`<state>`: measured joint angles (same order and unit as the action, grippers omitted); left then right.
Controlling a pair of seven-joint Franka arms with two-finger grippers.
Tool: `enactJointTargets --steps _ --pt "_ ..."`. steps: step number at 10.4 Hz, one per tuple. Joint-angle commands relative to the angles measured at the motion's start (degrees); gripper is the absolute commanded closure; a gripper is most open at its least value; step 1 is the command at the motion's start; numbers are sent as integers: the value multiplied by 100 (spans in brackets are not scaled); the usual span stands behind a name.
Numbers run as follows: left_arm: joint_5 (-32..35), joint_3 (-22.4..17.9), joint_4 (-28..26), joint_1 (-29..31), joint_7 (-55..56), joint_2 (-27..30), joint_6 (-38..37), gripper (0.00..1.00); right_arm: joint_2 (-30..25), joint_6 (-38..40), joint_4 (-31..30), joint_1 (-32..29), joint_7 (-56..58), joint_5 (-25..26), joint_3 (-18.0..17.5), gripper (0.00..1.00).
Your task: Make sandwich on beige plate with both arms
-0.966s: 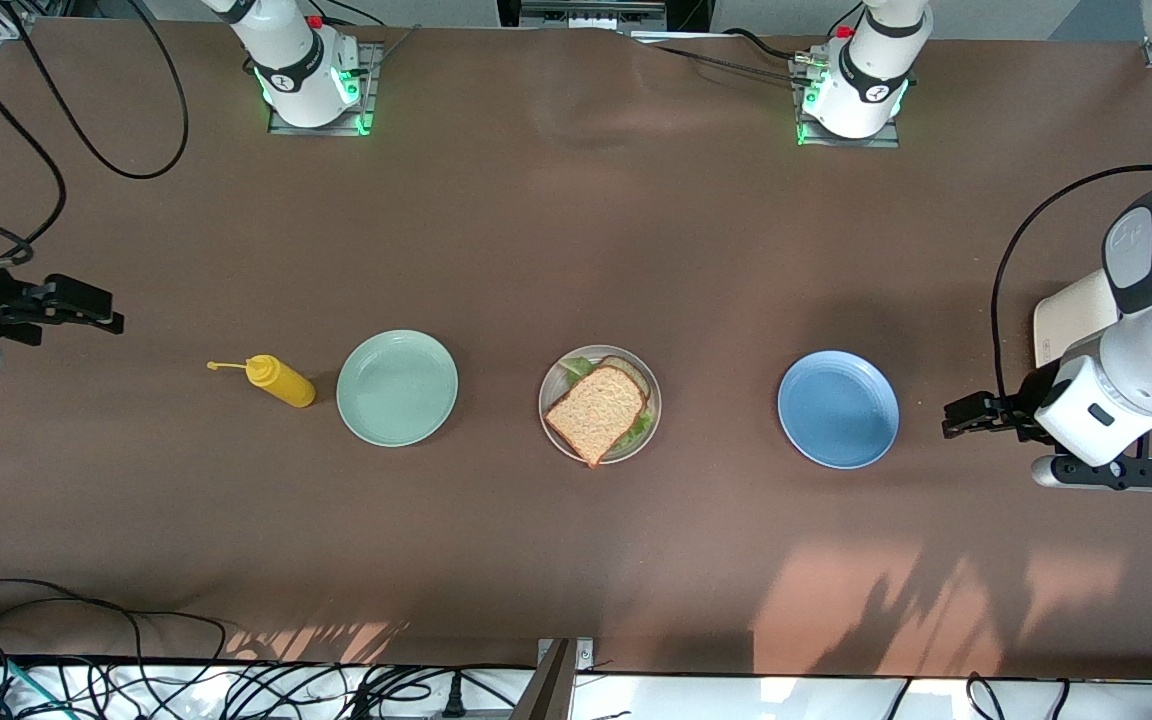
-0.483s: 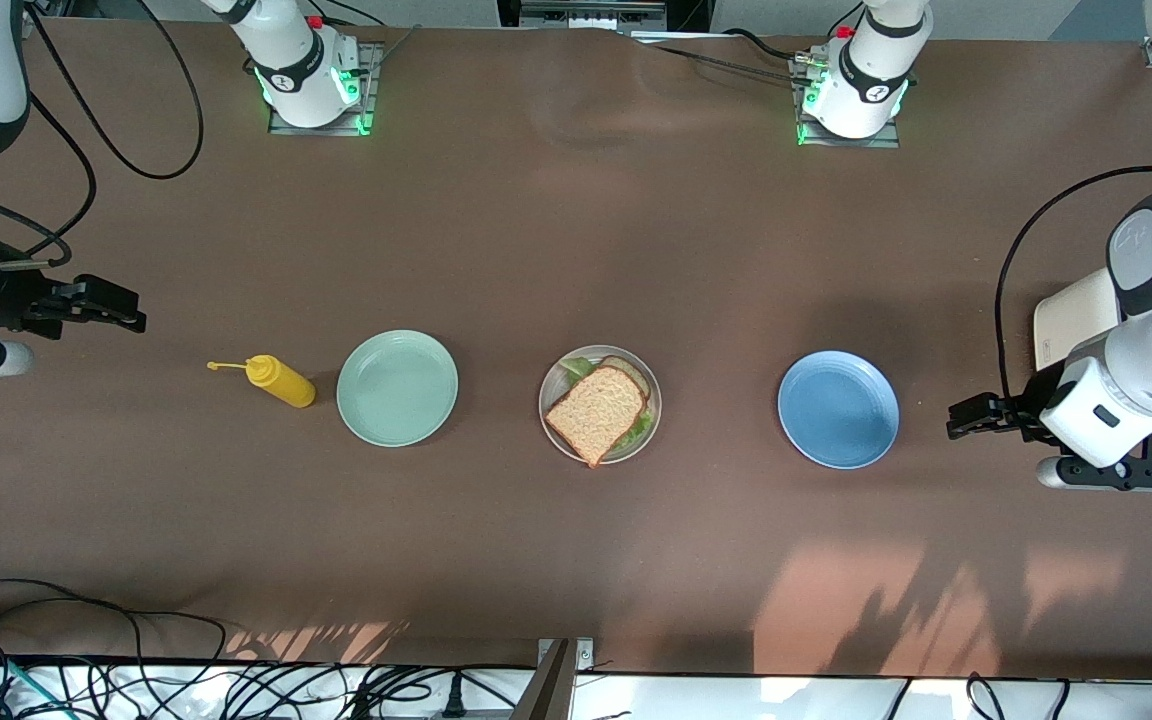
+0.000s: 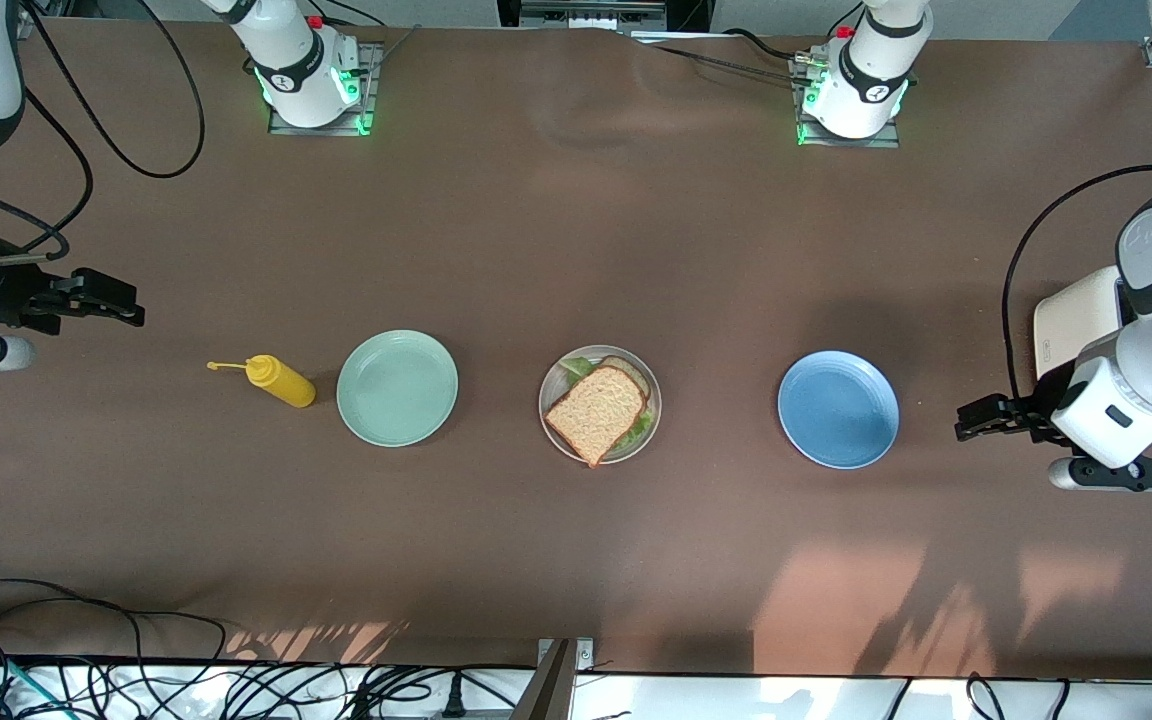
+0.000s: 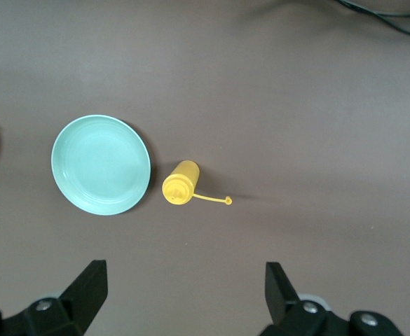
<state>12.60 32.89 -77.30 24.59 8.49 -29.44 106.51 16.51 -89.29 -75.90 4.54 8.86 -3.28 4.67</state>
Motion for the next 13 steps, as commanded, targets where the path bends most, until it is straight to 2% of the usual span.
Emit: enactJointTargets --steps 1,4,5,6,7,10,11,13 --pt "85 -151 223 37 3 132 -52 0 195 122 401 -50 301 47 -1 0" --pt "50 -169 303 247 774 158 -69 0 151 288 400 11 -525 30 -62 0" --pt "41 -213 251 204 742 254 -261 0 99 489 383 11 -683 -57 -71 0" --pt "32 -448 233 -57 776 290 -445 0 72 613 383 29 -693 -171 -71 0" --pt "15 -981 181 -434 777 360 -482 0 81 588 374 20 -684 -190 -71 0" --pt "-422 -1906 145 -859 707 387 -238 0 72 588 357 20 -684 -216 -71 0" --pt "-625 -2405 110 -1138 350 404 -210 0 72 588 357 29 -684 -208 -80 0" --pt "-1544 -3495 -511 -1552 -712 982 -184 0 63 579 365 55 -693 -208 -150 0"
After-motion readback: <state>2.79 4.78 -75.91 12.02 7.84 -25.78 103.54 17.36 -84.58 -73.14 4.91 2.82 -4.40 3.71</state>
